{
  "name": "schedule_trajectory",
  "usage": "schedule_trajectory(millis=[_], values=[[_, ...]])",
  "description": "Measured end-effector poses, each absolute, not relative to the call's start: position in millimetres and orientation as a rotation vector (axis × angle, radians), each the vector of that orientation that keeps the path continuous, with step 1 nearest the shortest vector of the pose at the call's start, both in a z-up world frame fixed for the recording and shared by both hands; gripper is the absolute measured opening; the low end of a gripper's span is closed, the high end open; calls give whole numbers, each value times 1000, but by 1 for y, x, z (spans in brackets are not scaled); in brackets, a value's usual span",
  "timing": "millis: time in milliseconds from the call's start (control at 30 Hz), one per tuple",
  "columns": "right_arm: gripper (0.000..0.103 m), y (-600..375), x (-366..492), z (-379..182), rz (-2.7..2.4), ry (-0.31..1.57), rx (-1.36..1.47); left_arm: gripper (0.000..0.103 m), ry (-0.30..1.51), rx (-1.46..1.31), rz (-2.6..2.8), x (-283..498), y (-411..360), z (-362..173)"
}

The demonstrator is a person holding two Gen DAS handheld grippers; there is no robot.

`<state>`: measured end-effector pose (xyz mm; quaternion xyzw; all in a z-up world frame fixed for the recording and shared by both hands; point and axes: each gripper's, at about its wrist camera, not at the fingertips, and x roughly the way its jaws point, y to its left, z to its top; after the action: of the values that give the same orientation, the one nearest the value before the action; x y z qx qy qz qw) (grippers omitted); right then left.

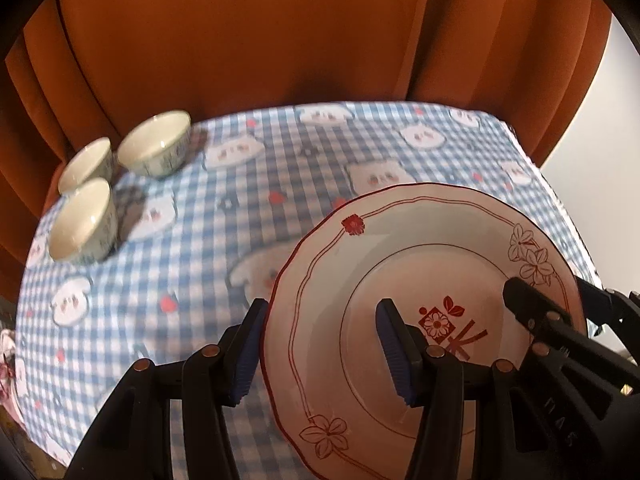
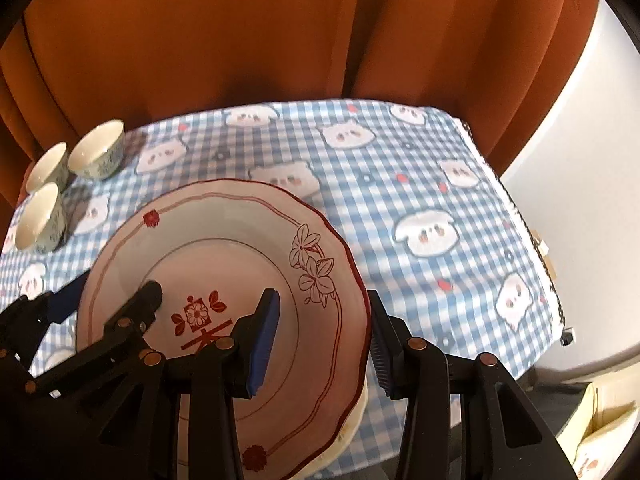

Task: Organize plates and bowls
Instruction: 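Lift the red-patterned plate with both tools and carry it over the yellow-flower plates, then lower the red-patterned plate onto the yellow-flower plates with both tools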

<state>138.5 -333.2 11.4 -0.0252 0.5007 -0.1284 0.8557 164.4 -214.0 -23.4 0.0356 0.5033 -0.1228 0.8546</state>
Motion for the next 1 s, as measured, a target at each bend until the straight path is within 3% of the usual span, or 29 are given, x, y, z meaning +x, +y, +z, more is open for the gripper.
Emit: schedule_trajectory(millis=[433, 1000], values=[[47, -360, 124, -29, -183, 1151, -72, 55, 1153, 47, -170, 133, -233, -65], [47, -383, 135, -65, -31, 1177, -108, 55, 1147, 20, -26, 120, -252, -88]])
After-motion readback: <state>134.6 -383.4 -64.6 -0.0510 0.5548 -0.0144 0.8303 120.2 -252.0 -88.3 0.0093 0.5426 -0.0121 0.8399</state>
